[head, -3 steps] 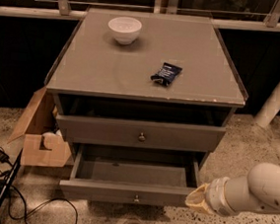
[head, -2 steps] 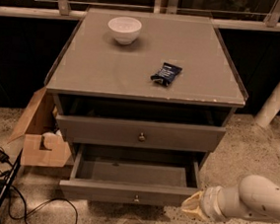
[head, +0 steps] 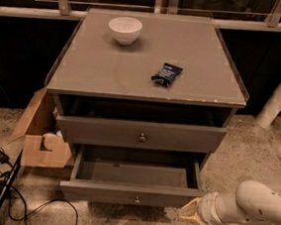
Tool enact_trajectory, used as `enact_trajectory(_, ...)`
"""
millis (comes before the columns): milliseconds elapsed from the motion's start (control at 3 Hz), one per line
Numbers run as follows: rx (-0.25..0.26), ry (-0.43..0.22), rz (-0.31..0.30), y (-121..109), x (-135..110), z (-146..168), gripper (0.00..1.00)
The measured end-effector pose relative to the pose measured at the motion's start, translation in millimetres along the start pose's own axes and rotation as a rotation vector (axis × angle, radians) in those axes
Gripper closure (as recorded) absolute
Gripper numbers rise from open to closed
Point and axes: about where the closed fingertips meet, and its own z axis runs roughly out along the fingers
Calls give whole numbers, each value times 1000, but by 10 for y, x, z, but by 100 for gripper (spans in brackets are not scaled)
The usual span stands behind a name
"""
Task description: Close middle drawer
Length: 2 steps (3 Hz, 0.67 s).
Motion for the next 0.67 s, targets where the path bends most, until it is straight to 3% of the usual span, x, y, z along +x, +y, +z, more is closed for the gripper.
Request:
enact_trajectory(333, 37, 11, -63, -16, 78, 142, 100)
enact_trajectory(667, 98, 2, -175, -41, 170, 466, 100)
